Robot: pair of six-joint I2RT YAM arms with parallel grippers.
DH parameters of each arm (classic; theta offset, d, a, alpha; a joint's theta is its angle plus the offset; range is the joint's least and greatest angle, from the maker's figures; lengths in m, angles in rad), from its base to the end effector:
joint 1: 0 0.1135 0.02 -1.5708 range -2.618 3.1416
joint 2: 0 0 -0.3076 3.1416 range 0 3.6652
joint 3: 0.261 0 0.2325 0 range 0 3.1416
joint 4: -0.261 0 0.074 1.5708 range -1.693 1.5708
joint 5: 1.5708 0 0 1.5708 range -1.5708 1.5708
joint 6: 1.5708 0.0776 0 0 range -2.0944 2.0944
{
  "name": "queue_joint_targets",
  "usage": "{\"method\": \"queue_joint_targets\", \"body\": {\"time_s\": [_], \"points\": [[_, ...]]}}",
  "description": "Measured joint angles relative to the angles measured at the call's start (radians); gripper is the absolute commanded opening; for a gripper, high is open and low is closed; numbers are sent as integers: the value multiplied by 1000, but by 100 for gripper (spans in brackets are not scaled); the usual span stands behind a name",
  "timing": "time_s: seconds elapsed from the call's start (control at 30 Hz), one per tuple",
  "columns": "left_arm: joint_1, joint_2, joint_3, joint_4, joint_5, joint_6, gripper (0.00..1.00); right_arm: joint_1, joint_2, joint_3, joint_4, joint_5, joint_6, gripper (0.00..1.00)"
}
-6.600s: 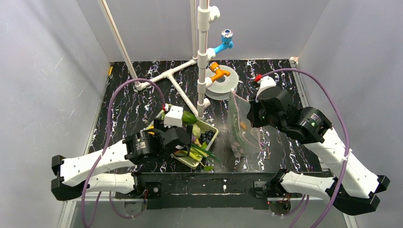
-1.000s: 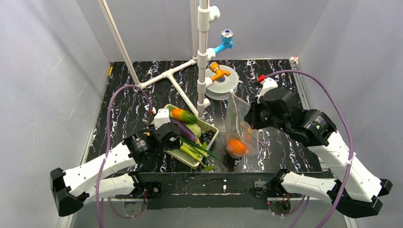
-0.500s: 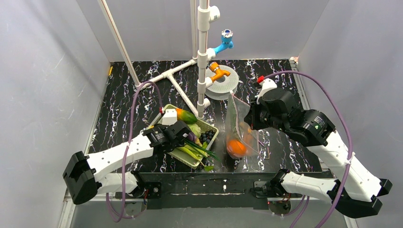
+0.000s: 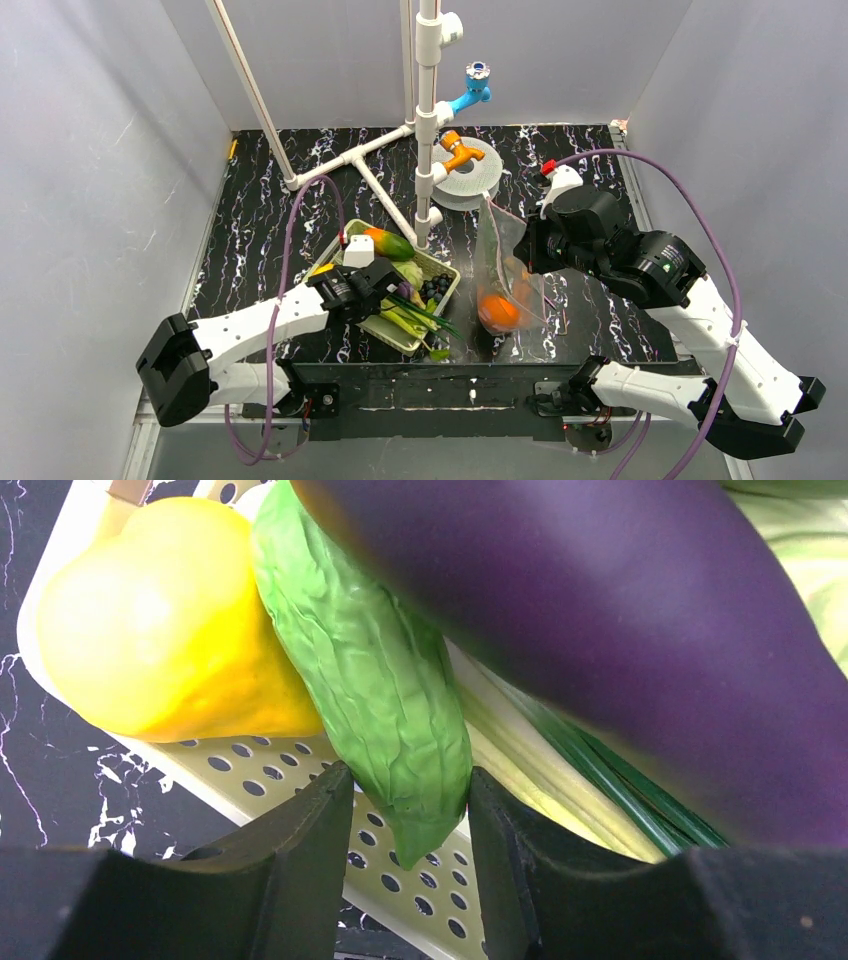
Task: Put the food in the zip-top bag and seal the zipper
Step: Pick up the fake vegetable from the bin, then place the fake vegetable in the zipper food storage bag.
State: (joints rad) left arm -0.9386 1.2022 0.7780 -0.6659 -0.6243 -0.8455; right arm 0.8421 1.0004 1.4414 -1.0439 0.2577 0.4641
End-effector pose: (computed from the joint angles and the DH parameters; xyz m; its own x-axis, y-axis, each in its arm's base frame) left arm 0.1559 -0.1361 0.2412 -0.7179 -0.0474 -0.6946 -0.0638 0.9980 -0.0022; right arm 0.1174 0.1019 0.4380 -0.5980 -0.0199 -0.8013 -0.3511 0.9052 0.2395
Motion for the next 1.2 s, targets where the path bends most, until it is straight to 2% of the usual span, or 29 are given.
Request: {"method": "queue_joint_targets", "body": {"time_s": [0.13,0.3,0.5,0.9,1.07,1.2], "points": [[0,-28,1,6,16,16,16,0,0,0,0,0,0,1],[0,-83,21,1,42,30,15,0,0,0,0,0,0,1],[0,-224,51,-10,71,21,14,0,0,0,0,0,0,1],[1,-432,137,-59,243,26,10,0,1,0,19,0,0,1],[1,-565,138,109,401,38,10,0,3,0,18,-3,0,1],[1,-558,138,348,578,26,9,0,13,0,17,-10,0,1]]}}
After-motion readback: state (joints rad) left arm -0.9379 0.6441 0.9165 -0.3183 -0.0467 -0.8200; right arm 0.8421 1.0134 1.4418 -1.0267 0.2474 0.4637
